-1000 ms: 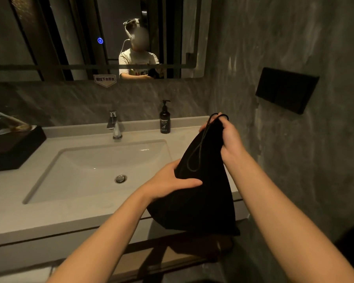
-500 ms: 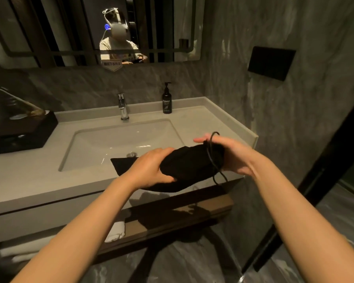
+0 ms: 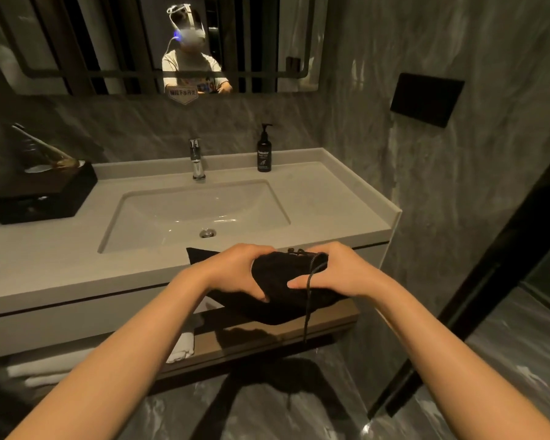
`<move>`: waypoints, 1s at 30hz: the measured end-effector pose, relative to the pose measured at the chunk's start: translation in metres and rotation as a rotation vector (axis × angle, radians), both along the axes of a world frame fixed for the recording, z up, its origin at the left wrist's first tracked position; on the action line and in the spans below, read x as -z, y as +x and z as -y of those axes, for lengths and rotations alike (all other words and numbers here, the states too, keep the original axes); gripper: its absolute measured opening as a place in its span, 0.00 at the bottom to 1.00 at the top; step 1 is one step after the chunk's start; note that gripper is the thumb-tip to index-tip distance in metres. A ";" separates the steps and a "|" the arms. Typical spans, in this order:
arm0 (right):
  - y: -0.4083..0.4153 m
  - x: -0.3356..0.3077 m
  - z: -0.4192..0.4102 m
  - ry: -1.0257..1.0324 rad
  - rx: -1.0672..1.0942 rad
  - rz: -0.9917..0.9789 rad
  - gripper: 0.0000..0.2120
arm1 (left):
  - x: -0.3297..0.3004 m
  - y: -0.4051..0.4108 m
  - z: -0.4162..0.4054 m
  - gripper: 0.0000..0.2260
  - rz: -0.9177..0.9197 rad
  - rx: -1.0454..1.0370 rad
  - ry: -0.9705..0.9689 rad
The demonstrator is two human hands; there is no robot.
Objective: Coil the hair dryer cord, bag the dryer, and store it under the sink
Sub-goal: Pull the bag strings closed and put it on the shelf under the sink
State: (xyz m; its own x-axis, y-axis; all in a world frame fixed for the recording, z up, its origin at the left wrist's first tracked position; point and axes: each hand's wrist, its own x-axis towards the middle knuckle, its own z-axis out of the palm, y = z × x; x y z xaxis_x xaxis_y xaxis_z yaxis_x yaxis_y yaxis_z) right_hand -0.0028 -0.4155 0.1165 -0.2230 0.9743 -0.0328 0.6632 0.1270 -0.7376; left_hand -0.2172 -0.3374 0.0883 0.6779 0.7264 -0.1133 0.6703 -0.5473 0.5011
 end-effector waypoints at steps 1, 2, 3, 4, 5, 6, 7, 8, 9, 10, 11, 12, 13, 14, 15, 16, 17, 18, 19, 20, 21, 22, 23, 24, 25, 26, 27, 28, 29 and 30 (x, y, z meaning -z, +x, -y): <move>0.001 -0.002 0.000 0.016 -0.002 0.108 0.17 | 0.000 0.007 -0.001 0.35 -0.027 0.015 -0.012; 0.002 -0.003 -0.001 0.037 -0.004 0.258 0.19 | 0.000 0.015 -0.001 0.32 -0.040 0.032 -0.023; 0.004 -0.004 -0.004 0.063 -0.014 0.399 0.22 | 0.001 0.023 -0.001 0.28 -0.045 0.043 -0.035; 0.007 -0.004 -0.008 0.073 -0.032 0.474 0.23 | 0.001 0.031 -0.001 0.25 -0.045 0.052 -0.053; 0.012 -0.002 -0.012 0.056 -0.055 0.472 0.22 | 0.001 0.039 -0.002 0.25 -0.035 0.055 -0.076; 0.020 0.001 -0.016 0.033 -0.080 0.419 0.20 | 0.003 0.046 -0.003 0.25 -0.023 0.053 -0.094; 0.028 0.007 -0.020 0.010 -0.100 0.350 0.19 | 0.004 0.052 -0.004 0.26 -0.016 0.052 -0.104; 0.037 0.014 -0.023 -0.005 -0.112 0.279 0.18 | 0.005 0.058 -0.006 0.28 -0.013 0.056 -0.115; 0.046 0.021 -0.025 -0.009 -0.112 0.203 0.18 | 0.006 0.063 -0.008 0.28 -0.014 0.051 -0.128; 0.055 0.028 -0.028 -0.006 -0.100 0.120 0.17 | 0.006 0.068 -0.010 0.29 -0.011 0.041 -0.139; 0.062 0.034 -0.032 -0.007 -0.080 0.031 0.16 | 0.005 0.074 -0.013 0.30 -0.007 0.027 -0.139; 0.068 0.040 -0.035 -0.016 -0.059 -0.059 0.14 | 0.005 0.078 -0.015 0.31 -0.006 0.016 -0.125; 0.073 0.047 -0.038 -0.029 -0.028 -0.139 0.14 | 0.006 0.081 -0.019 0.34 -0.013 0.005 -0.077; 0.078 0.054 -0.040 -0.041 0.015 -0.213 0.13 | 0.008 0.083 -0.022 0.37 -0.027 -0.011 0.007; 0.082 0.062 -0.042 -0.054 0.061 -0.284 0.13 | 0.012 0.082 -0.023 0.40 -0.043 -0.042 0.107; 0.084 0.071 -0.043 -0.066 0.098 -0.359 0.12 | 0.019 0.080 -0.023 0.45 -0.029 -0.110 0.195; 0.085 0.079 -0.043 -0.083 0.140 -0.437 0.11 | 0.027 0.078 -0.020 0.48 0.037 -0.216 0.269; 0.085 0.087 -0.043 -0.099 0.185 -0.505 0.08 | 0.038 0.077 -0.016 0.50 0.146 -0.355 0.331; 0.085 0.094 -0.043 -0.123 0.228 -0.570 0.04 | 0.046 0.078 -0.010 0.52 0.258 -0.518 0.367; 0.084 0.102 -0.040 -0.143 0.272 -0.620 0.03 | 0.061 0.078 -0.004 0.53 0.366 -0.697 0.336; 0.083 0.106 -0.038 -0.160 0.309 -0.664 0.03 | 0.072 0.081 0.002 0.55 0.464 -0.868 0.228; 0.082 0.114 -0.037 -0.185 0.331 -0.701 0.03 | 0.084 0.083 0.005 0.57 0.566 -1.019 0.021; 0.082 0.123 -0.035 -0.224 0.352 -0.743 0.06 | 0.097 0.084 0.008 0.60 0.691 -1.130 -0.237; 0.081 0.130 -0.033 -0.252 0.360 -0.780 0.11 | 0.109 0.084 0.009 0.61 0.843 -1.185 -0.489; 0.081 0.139 -0.030 -0.276 0.362 -0.810 0.13 | 0.120 0.083 0.010 0.59 0.963 -1.185 -0.708; 0.081 0.146 -0.027 -0.295 0.353 -0.813 0.14 | 0.128 0.082 0.012 0.55 1.038 -1.150 -0.862; 0.082 0.152 -0.023 -0.309 0.341 -0.803 0.13 | 0.137 0.080 0.011 0.52 1.069 -1.130 -0.933; 0.083 0.157 -0.020 -0.324 0.327 -0.785 0.10 | 0.143 0.078 0.011 0.50 1.067 -1.116 -0.959; 0.086 0.160 -0.017 -0.344 0.306 -0.772 0.07 | 0.149 0.078 0.012 0.49 1.055 -1.098 -0.961; 0.089 0.163 -0.014 -0.369 0.273 -0.753 0.05 | 0.158 0.075 0.012 0.48 1.025 -1.077 -0.949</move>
